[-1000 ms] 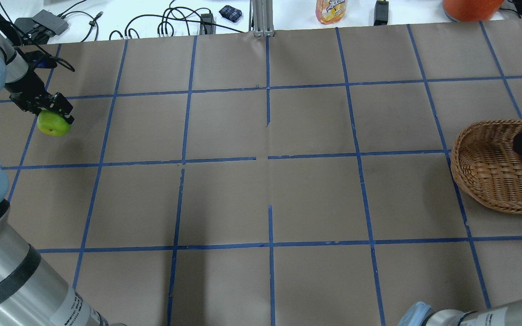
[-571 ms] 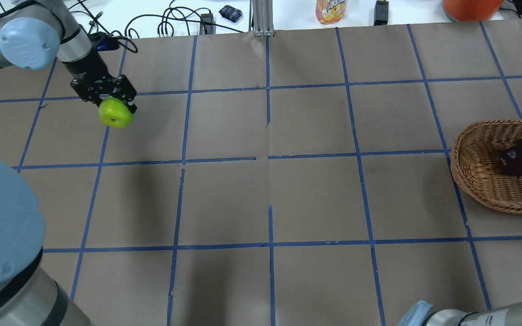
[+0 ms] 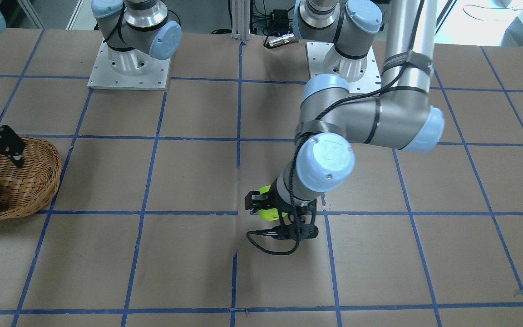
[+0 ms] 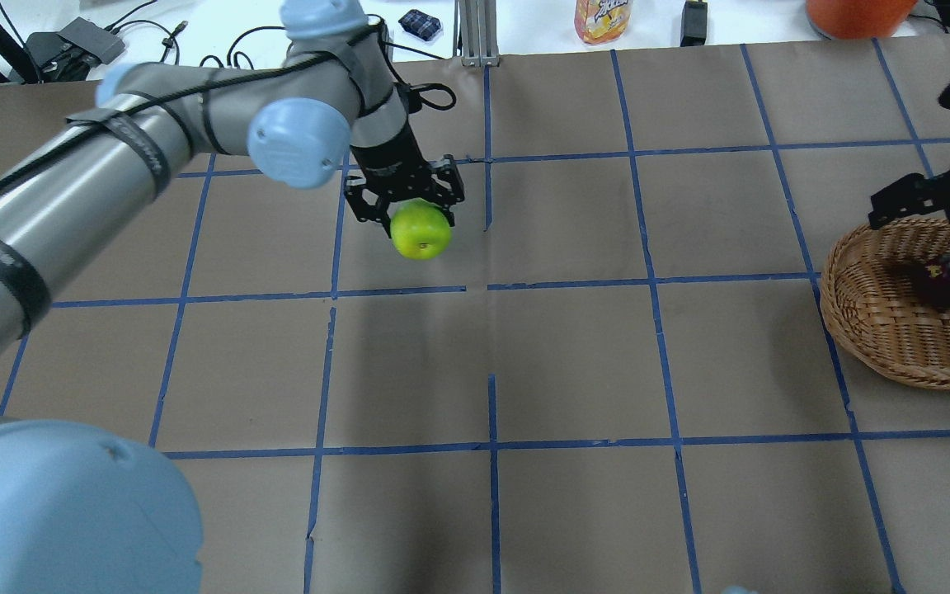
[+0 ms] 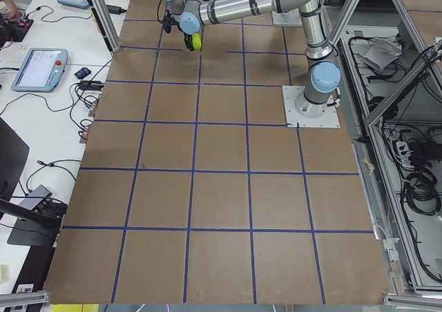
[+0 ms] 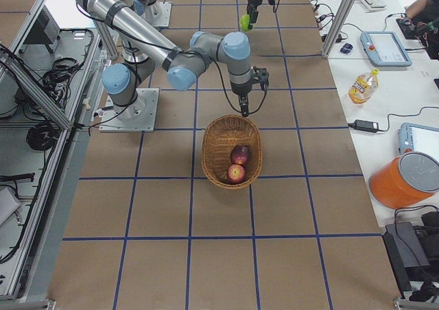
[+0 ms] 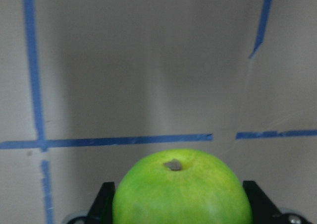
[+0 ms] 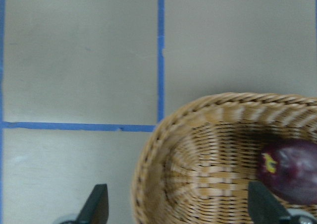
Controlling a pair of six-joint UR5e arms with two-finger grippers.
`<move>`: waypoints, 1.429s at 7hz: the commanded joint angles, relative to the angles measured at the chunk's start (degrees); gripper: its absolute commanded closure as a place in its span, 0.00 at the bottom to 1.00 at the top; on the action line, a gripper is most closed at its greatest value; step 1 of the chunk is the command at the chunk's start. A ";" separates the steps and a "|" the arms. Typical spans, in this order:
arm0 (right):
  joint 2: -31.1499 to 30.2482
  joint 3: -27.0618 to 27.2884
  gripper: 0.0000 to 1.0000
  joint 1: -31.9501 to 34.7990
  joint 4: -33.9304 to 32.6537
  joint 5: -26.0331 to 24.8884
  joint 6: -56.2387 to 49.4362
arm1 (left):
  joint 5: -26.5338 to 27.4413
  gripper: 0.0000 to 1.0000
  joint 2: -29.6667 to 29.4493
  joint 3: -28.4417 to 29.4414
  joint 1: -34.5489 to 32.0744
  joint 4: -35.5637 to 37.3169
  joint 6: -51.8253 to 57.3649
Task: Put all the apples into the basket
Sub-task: 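Carry the green apple with the left gripper to the table center and release, then grasp the green apple with the right gripper while the left gripper withdraws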
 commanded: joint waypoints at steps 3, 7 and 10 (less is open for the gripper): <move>2.25 -0.61 0.00 21.80 -2.95 0.14 32.84 | 0.35 0.00 -3.51 -5.14 -3.58 11.81 -6.68; 12.25 -5.61 0.00 36.92 -10.62 -3.10 50.61 | -0.88 0.00 6.99 -2.61 5.42 2.55 3.17; 23.75 -15.18 0.00 46.67 -14.74 -9.56 55.73 | 1.39 0.00 18.42 1.00 12.66 -15.38 16.66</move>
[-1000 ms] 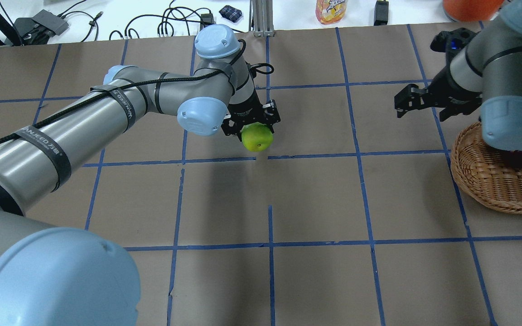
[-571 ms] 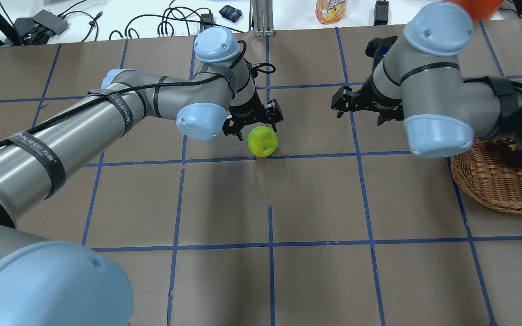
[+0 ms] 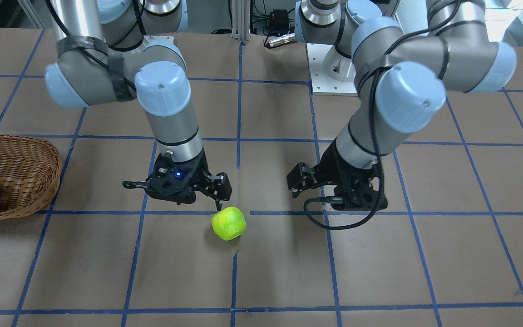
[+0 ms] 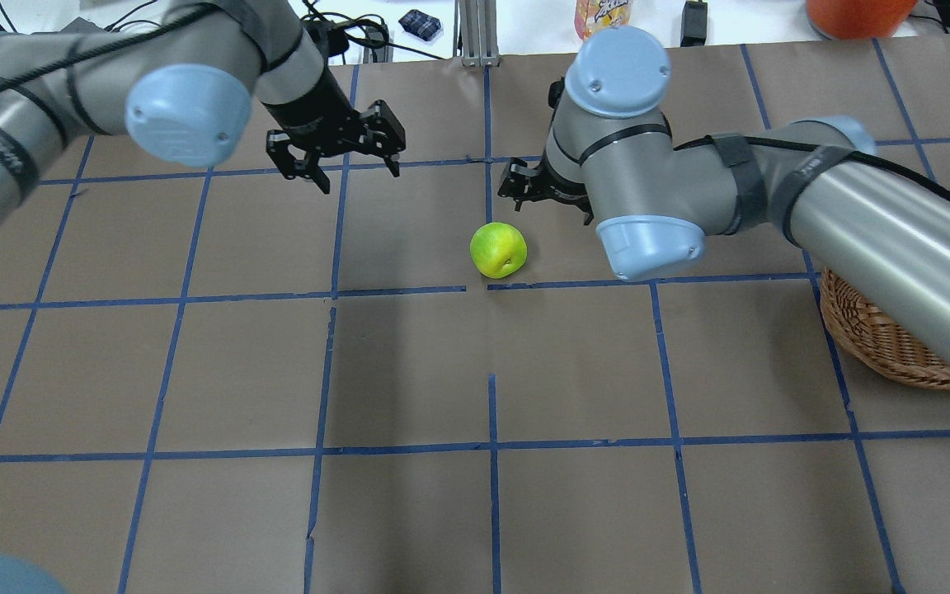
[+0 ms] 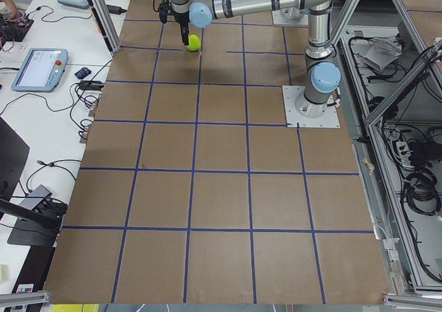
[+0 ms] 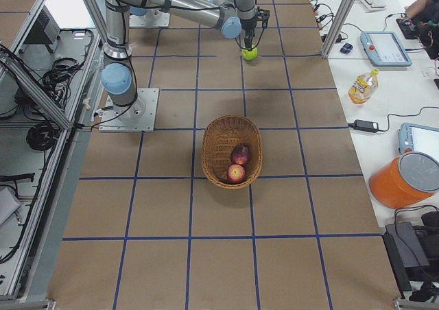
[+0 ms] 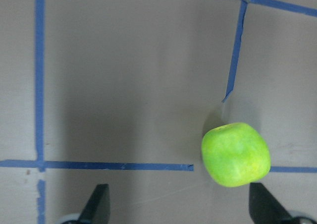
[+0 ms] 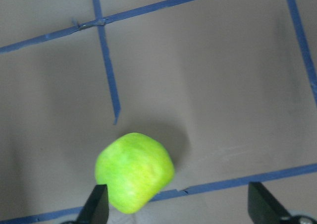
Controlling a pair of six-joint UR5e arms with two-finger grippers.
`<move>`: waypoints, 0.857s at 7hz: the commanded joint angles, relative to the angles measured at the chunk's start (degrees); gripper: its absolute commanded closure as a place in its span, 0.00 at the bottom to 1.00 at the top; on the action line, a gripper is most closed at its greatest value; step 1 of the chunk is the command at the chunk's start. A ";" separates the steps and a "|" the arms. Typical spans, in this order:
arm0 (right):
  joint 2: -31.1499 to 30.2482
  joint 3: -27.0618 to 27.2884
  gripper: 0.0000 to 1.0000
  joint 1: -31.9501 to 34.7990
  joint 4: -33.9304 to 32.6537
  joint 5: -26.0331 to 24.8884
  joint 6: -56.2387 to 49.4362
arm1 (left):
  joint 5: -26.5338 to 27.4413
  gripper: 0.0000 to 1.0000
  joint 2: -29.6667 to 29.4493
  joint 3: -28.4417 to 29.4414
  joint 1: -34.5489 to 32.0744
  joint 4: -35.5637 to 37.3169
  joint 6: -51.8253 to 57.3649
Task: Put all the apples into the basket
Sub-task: 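Grasp the green apple with the right gripper while the left gripper withdraws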
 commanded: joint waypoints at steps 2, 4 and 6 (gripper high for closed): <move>8.59 -4.28 0.00 6.07 -3.32 -8.68 0.06 | 10.18 0.00 12.86 0.96 4.23 -13.17 13.49; 10.00 -4.02 0.00 6.51 -4.45 -8.59 -1.96 | 11.81 0.00 15.96 0.01 4.59 -16.27 14.60; 12.02 -3.84 0.00 6.51 -4.64 -7.98 -5.64 | 10.59 0.00 15.89 -0.09 4.68 -15.75 12.49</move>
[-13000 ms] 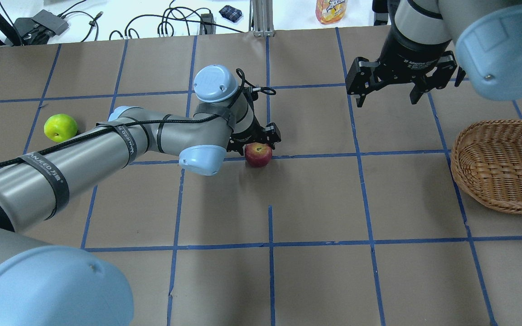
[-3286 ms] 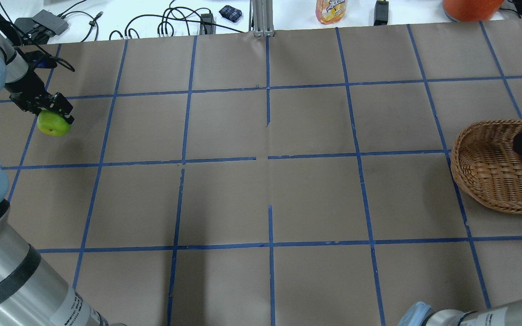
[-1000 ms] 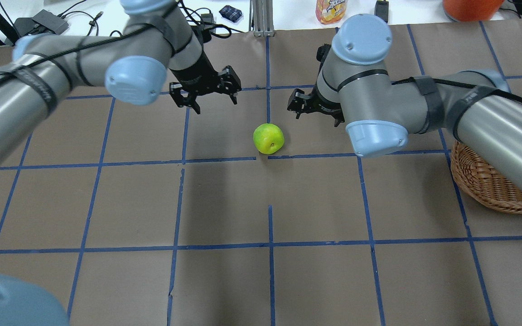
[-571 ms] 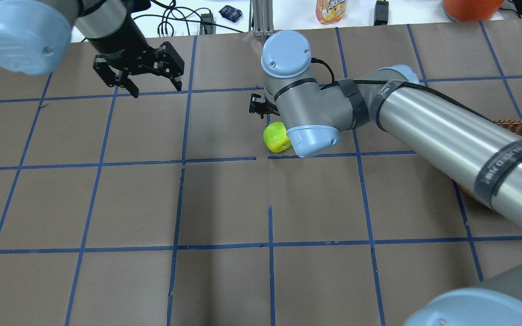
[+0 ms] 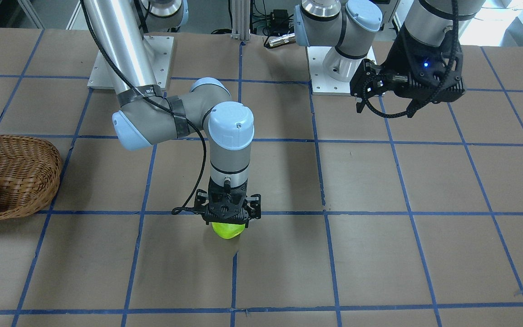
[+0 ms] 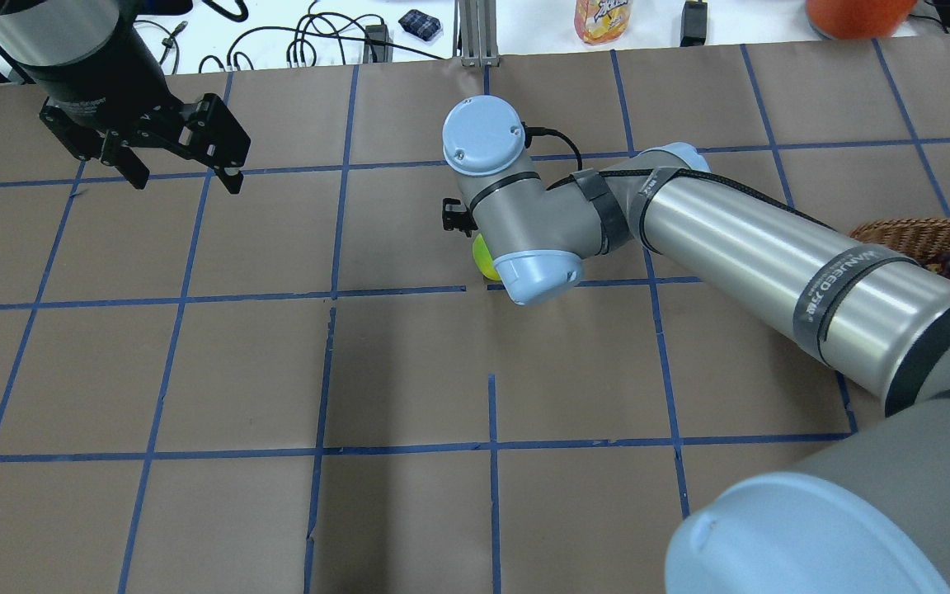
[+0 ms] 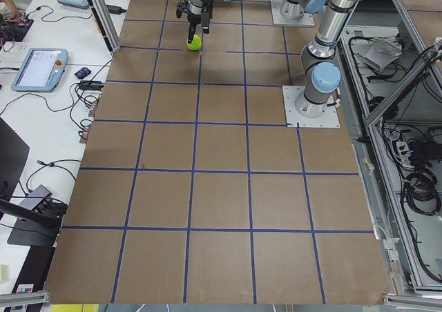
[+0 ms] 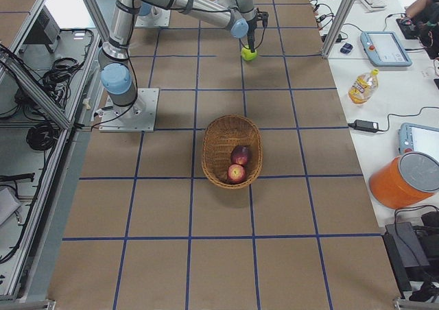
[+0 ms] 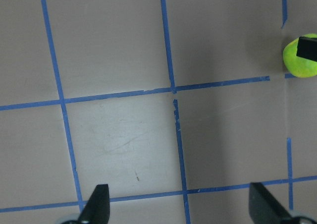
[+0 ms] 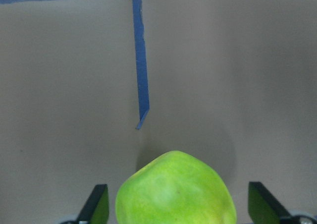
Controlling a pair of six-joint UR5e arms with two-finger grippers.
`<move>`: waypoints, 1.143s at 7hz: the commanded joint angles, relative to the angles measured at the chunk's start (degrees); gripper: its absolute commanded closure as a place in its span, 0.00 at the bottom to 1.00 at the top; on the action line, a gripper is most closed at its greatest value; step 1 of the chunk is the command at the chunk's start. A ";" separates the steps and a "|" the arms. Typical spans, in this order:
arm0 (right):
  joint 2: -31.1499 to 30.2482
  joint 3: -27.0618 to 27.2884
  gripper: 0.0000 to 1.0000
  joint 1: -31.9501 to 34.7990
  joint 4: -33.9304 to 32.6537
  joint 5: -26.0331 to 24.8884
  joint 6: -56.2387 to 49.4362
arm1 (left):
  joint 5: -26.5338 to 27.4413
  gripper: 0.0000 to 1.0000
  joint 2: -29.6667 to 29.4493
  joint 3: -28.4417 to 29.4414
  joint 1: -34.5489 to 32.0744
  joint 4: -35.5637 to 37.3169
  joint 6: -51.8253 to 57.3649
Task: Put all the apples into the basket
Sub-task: 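Grasp the green apple with the right gripper while the left gripper withdraws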
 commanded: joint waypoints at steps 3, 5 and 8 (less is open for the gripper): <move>2.32 1.39 0.05 0.00 -0.18 0.56 -6.92 | -2.36 0.00 -0.98 1.38 1.89 1.35 -1.08; 1.01 0.69 0.46 -0.78 0.34 0.65 -8.86 | -2.71 0.00 -1.42 0.33 1.20 1.96 -2.56; -13.71 3.05 0.47 -16.16 14.18 0.82 -7.88 | -4.29 0.00 -0.89 0.06 1.19 1.97 -2.75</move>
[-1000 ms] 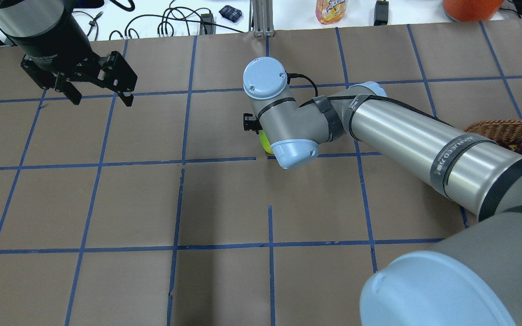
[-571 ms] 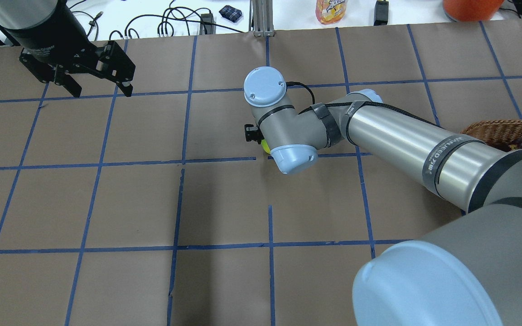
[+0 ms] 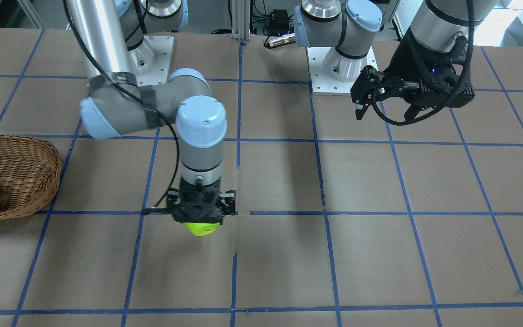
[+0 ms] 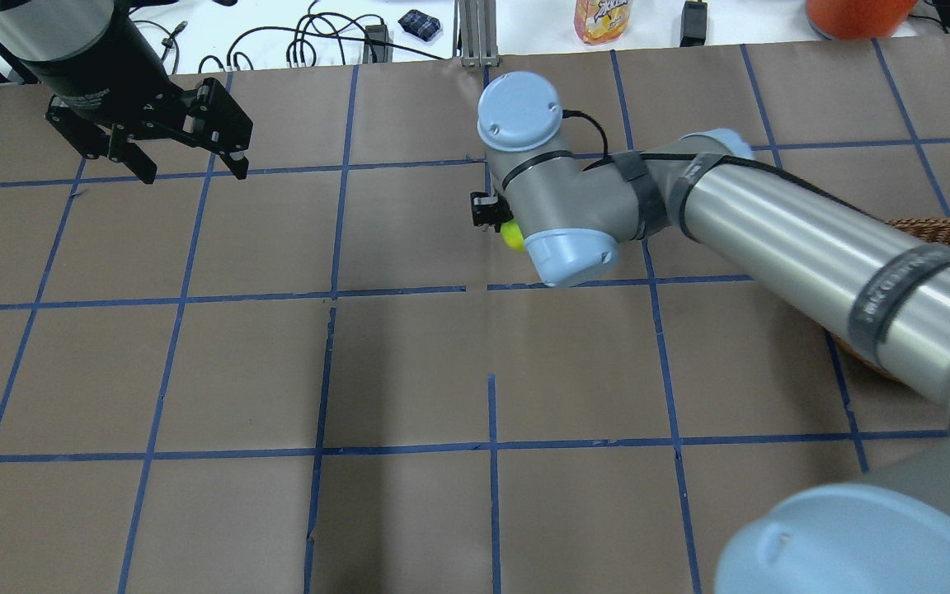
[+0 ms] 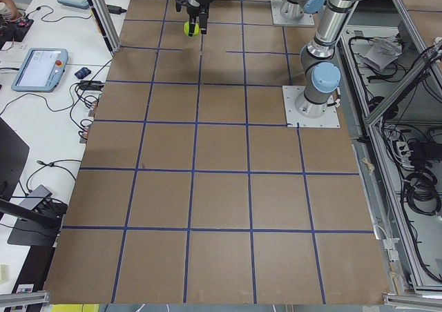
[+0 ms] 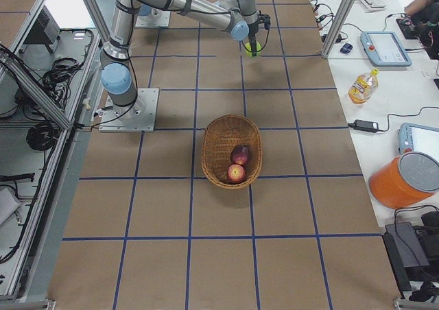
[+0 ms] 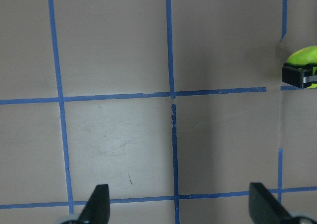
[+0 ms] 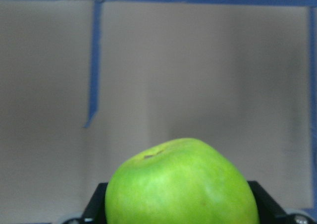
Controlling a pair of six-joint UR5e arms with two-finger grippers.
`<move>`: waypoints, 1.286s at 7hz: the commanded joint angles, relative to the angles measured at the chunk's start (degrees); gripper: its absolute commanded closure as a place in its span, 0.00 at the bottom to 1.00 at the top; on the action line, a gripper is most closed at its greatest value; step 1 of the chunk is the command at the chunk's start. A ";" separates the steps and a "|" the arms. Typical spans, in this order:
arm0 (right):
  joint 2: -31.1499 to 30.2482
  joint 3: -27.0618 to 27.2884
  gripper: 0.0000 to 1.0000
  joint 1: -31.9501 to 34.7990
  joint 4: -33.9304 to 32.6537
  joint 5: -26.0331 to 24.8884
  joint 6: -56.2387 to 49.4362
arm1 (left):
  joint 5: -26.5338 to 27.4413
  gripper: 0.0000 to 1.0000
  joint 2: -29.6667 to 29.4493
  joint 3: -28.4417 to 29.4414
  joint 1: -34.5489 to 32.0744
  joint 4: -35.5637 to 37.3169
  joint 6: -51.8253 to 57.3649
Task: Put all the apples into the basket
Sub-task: 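Carry the green apple with the right gripper into the basket and release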
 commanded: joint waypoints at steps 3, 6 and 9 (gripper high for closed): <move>-15.89 12.91 0.46 -33.36 3.89 0.86 -33.41 | -0.95 0.00 0.05 -0.19 0.01 0.01 -0.07; -14.77 23.63 0.38 -53.73 -8.55 15.79 -56.01 | -1.04 0.00 -0.04 -0.19 0.01 0.01 -0.07; -14.93 24.38 0.00 -53.58 -12.13 15.28 -56.22 | -0.95 0.00 0.14 -0.02 0.18 0.10 -0.24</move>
